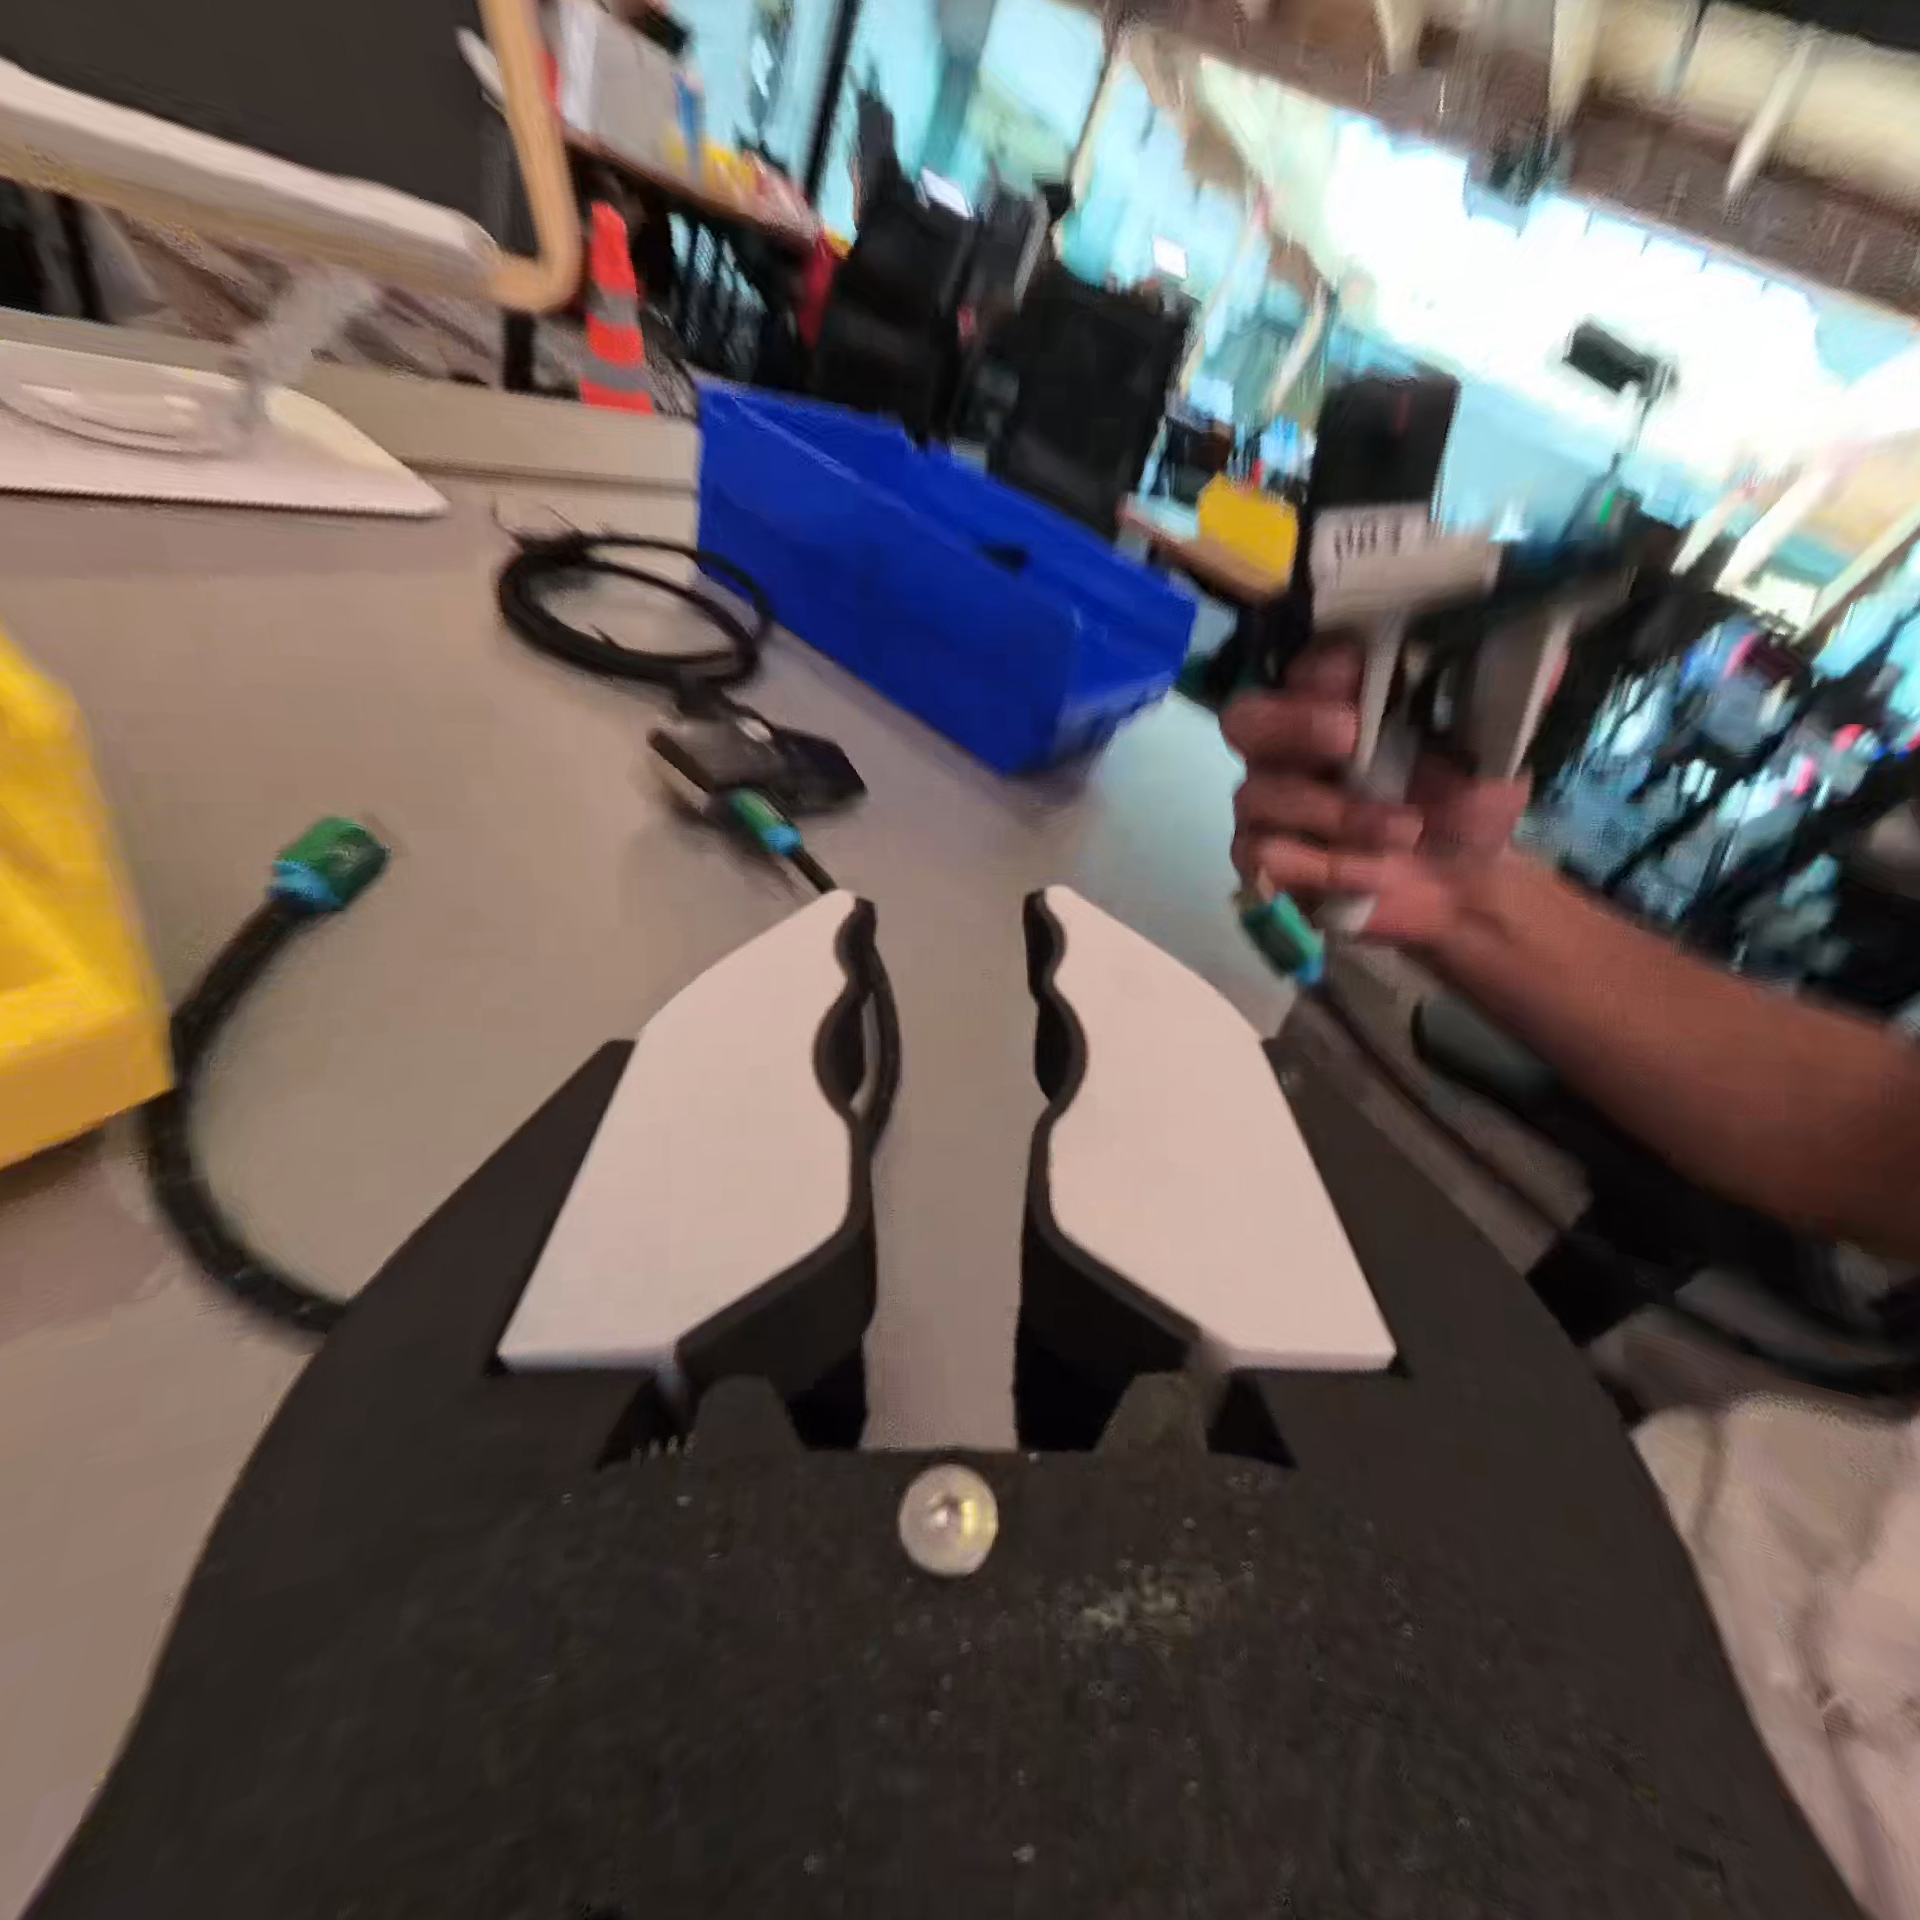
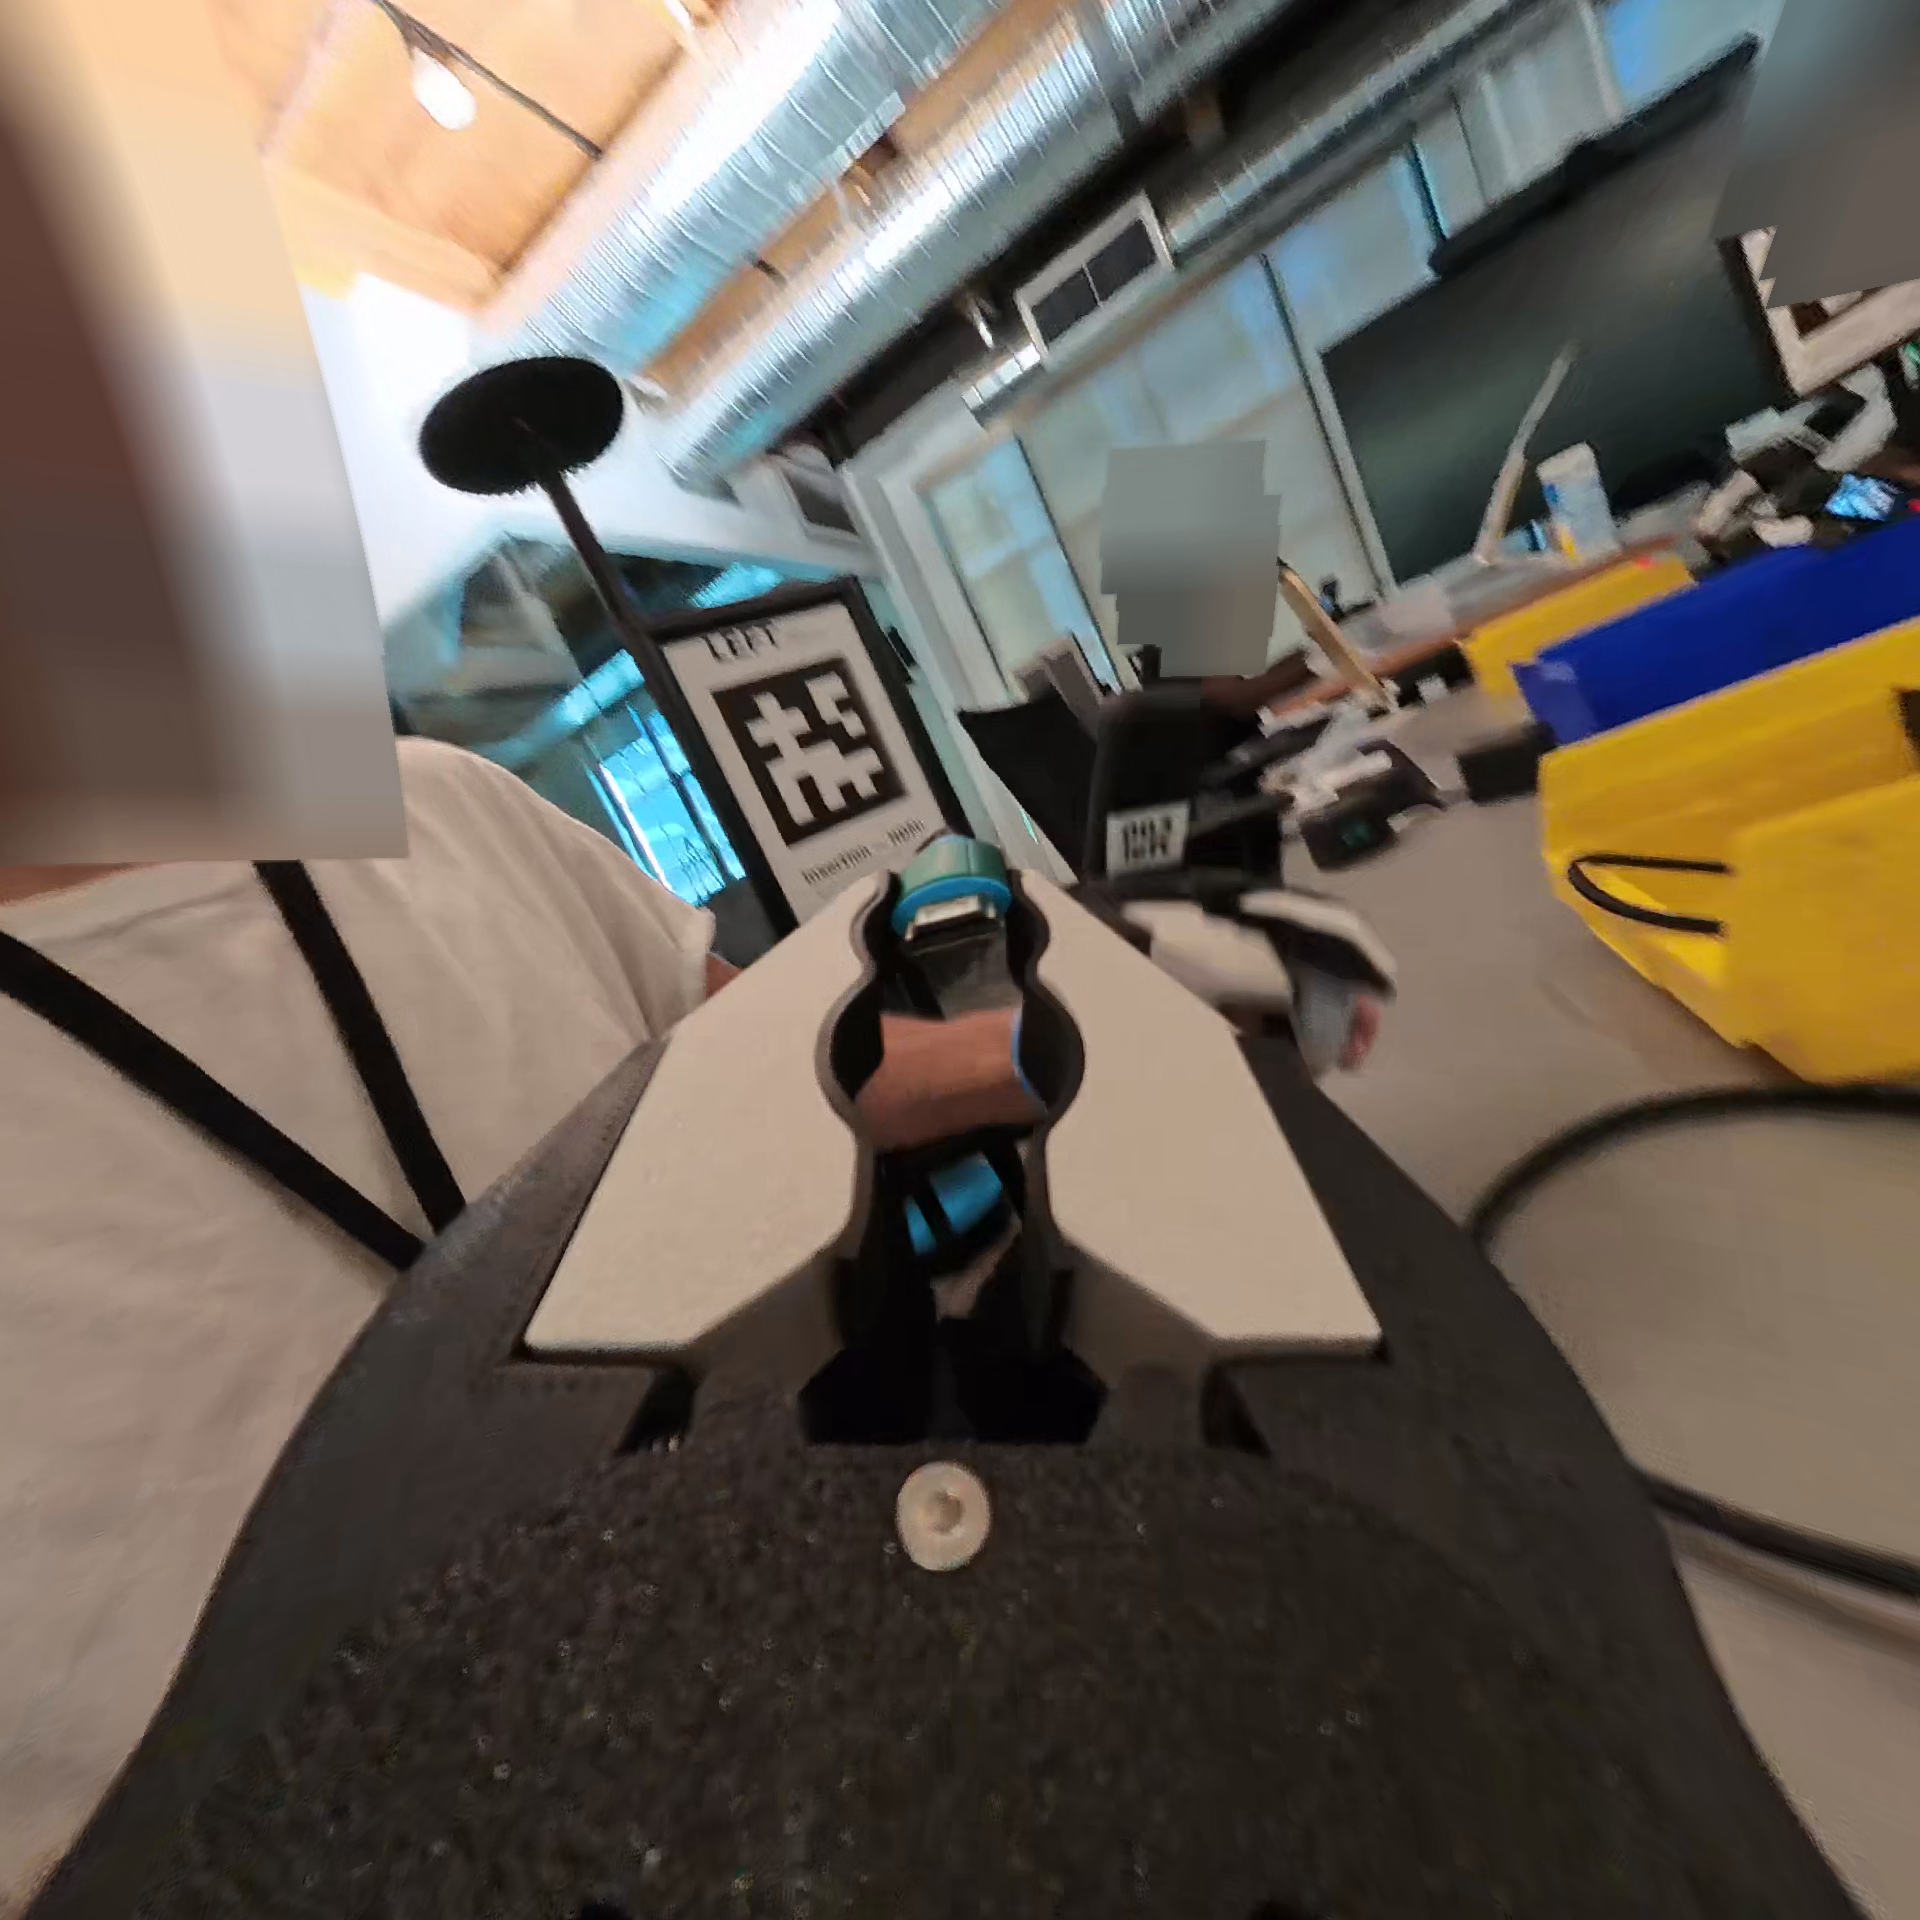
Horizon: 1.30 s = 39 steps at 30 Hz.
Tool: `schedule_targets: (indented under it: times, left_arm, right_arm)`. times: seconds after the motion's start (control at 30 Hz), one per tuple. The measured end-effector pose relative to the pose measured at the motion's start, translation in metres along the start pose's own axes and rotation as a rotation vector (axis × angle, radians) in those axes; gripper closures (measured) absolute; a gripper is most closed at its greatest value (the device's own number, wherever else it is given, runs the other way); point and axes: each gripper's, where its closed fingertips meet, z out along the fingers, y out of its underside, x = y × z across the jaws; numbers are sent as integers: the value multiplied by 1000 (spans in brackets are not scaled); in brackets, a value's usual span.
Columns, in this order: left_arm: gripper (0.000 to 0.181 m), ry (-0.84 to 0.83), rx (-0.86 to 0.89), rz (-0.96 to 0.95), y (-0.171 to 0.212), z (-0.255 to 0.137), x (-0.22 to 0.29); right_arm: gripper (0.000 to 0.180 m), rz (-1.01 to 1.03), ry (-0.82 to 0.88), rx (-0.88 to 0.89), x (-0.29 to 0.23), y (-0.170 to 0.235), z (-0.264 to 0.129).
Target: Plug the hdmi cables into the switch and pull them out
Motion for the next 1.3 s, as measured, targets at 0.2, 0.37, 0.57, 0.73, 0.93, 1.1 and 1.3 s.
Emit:
schedule_targets:
  times: [0.2,0.37,0.57,0.73,0.93,1.1,1.3]
  left_arm:
    - [139,145,64,198,-4,23,84]
    - [137,165,144,113,-19,13,87]
    - [162,180,156,96,-19,12,90]
    - [161,186,97,119,-9,13,89]
    - [161,188,52,161,-4,12,89]
    - [157,142,157,174,-19,8,86]
    - [153,199,110,380,-14,0,99]
  right_arm:
    - [160,44,37,5,19,20,23]
    - [160,94,43,-92,24,45,30]
    - [161,106,45,-242,24,81,50]
    - [161,90,71,-307,27,88,45]
    - [161,128,71,-352,26,86,33]
    - [161,207,40,-376,23,93,30]
    - [163,468,-92,-314,10,85,31]
